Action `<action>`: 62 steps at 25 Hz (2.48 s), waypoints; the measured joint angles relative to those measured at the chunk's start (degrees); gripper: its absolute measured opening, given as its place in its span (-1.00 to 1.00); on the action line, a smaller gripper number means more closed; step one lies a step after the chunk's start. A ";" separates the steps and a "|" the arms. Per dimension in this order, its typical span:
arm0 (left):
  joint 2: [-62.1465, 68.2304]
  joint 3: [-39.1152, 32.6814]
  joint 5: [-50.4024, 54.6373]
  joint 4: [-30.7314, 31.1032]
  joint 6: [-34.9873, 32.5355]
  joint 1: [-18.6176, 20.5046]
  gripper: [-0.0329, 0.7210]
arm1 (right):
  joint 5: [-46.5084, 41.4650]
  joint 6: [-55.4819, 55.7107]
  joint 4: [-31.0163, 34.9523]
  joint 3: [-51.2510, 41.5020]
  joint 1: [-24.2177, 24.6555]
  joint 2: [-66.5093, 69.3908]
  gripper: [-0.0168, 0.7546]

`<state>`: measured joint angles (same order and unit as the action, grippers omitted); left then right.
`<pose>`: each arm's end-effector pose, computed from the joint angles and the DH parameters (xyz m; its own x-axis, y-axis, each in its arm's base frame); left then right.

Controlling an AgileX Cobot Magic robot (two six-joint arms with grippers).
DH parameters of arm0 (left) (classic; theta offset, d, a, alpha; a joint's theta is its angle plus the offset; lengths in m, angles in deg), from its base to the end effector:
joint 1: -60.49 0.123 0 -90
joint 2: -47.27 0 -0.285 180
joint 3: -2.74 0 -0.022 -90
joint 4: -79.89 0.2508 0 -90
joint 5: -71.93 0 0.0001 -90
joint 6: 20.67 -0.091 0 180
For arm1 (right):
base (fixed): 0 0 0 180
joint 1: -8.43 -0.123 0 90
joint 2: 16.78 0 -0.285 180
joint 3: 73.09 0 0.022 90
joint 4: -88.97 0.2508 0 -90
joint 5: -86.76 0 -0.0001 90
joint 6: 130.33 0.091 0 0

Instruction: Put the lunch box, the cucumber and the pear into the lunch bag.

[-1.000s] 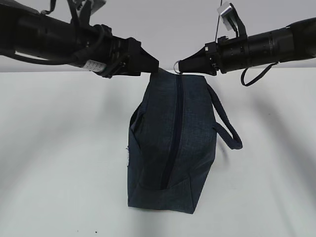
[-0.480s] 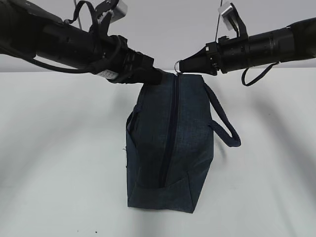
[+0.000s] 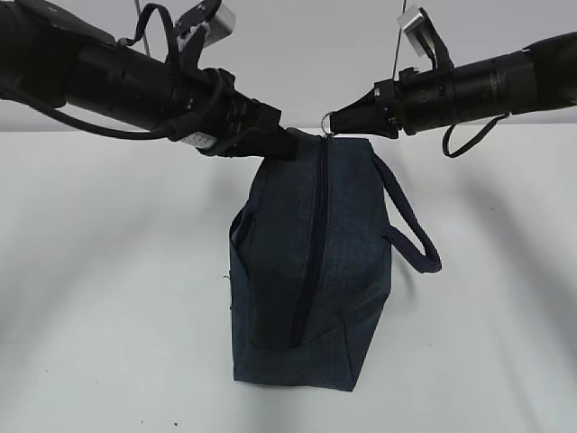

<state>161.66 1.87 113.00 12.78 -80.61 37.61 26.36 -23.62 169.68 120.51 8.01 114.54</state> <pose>0.3526 -0.2086 0.2451 -0.6498 0.2620 -0.7135 0.7016 0.5678 -0.4304 0.4536 0.0815 0.2077 -0.6715 -0.0194 -0.7407 -0.6445 0.5086 0.5710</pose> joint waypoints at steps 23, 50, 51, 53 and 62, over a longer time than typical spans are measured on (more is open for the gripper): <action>-3.32 4.23 6.97 1.21 -0.04 0.05 -0.85 | -5.29 3.39 1.61 5.86 3.05 9.62 -0.94; 2.39 5.36 -6.54 -0.77 -0.04 1.95 -0.32 | -4.30 17.69 -29.08 23.75 3.42 7.63 -0.11; 2.33 5.47 -6.61 -0.77 -0.04 2.09 -0.26 | -4.30 19.30 -31.09 24.58 3.42 7.05 -0.11; 1.80 5.54 -6.61 -0.60 -0.04 2.27 -0.21 | -4.93 23.20 -35.68 25.77 3.42 5.52 -0.10; -4.33 7.15 -5.20 4.13 1.54 6.37 -0.17 | -8.00 40.18 -50.93 27.27 3.30 -1.63 -0.07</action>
<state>157.33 9.02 107.80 16.91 -79.07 43.98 18.36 16.56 118.75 147.78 11.31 112.90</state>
